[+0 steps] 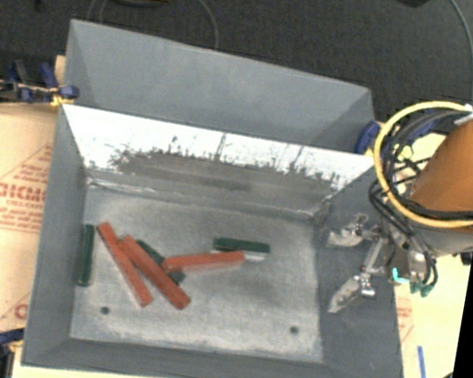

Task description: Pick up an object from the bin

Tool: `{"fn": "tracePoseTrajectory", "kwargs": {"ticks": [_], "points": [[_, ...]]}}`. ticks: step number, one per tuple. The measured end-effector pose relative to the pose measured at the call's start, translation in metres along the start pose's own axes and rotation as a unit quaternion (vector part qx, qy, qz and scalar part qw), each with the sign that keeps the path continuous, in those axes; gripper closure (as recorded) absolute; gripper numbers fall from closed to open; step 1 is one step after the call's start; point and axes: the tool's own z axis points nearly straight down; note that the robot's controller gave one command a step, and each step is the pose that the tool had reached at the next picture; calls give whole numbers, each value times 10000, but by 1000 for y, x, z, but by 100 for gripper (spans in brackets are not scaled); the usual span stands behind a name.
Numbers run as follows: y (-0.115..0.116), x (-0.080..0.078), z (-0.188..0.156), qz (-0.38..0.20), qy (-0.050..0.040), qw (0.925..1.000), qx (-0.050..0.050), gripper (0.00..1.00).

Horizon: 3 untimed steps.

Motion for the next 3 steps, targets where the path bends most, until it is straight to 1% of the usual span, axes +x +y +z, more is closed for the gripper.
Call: {"fn": "tracePoseTrajectory", "kwargs": {"ticks": [1,2,3], "points": [[0,-2,-3,-15,-35,10000,7,0],[18,-19,35,127,-86,9999,14,0],[53,-36,85,-260,-39,9997,4,0]]}}
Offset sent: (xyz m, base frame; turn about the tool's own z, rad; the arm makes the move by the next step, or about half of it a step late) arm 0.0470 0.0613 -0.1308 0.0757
